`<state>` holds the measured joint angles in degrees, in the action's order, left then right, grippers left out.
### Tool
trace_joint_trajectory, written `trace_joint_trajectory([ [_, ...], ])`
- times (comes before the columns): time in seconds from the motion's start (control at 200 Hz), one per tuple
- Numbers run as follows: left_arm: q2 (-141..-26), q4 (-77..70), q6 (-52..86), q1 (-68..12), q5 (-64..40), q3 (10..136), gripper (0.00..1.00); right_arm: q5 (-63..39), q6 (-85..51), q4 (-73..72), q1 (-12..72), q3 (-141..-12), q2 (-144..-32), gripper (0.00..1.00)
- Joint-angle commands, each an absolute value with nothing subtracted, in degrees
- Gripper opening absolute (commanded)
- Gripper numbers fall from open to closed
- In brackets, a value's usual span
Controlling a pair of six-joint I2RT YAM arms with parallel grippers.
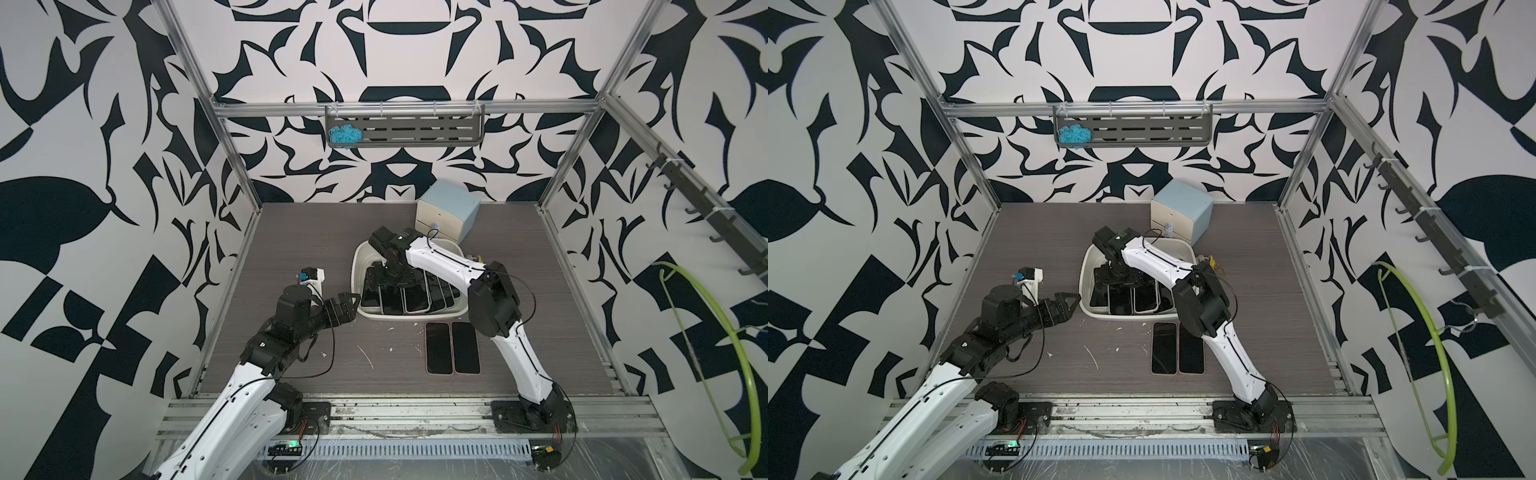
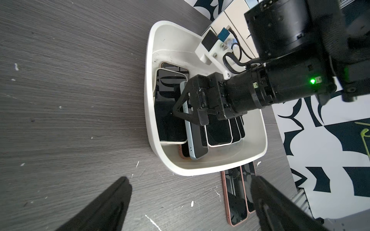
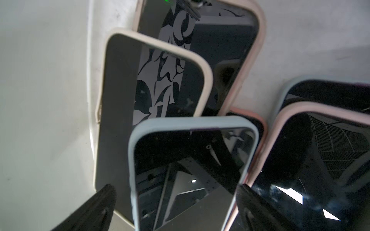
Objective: Take the phone out of the storage box
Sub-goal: Pick up the phone from the storage box.
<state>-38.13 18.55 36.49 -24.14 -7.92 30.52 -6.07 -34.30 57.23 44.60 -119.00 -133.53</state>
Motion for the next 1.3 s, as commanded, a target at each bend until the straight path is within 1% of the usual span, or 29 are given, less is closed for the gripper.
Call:
trace_joint_trajectory([
  [0.0,-36.1,20.7,35.8,-24.3,-7.9,31.5,1.0,-4.4,-34.2,57.7,44.2,-120.4,-133.0,0.99],
  [0.48,-35.5,23.8,35.4,-24.3,-6.2,32.8,1.0,-5.6,-31.6,58.5,42.6,-121.9,-135.7,0.99],
  [0.635,-36.3,23.1,35.8,-24.3,-6.1,32.8,1.0,-9.9,-29.8,58.3,42.1,-122.7,-137.7,0.99],
  [0.795,-36.9,23.7,35.4,-24.2,-6.1,33.7,1.0,-13.7,-28.3,55.4,42.7,-120.7,-137.4,0.97],
  [0.895,-36.8,23.9,35.5,-24.3,-5.8,33.8,1.0,-13.5,-28.6,53.1,43.1,-117.8,-136.0,0.96],
  [1.055,-36.3,24.4,35.9,-24.3,-5.8,33.9,1.0,-13.7,-28.9,50.7,43.2,-115.6,-136.1,0.9],
  [1.195,-35.6,25.4,35.9,-24.3,-5.6,34.3,1.0,-14.0,-28.6,49.3,43.3,-115.4,-136.9,0.92],
  [1.295,-34.9,26.1,35.9,-24.3,-5.4,34.3,1.0,-14.2,-28.3,49.2,43.3,-115.7,-137.3,0.91],
])
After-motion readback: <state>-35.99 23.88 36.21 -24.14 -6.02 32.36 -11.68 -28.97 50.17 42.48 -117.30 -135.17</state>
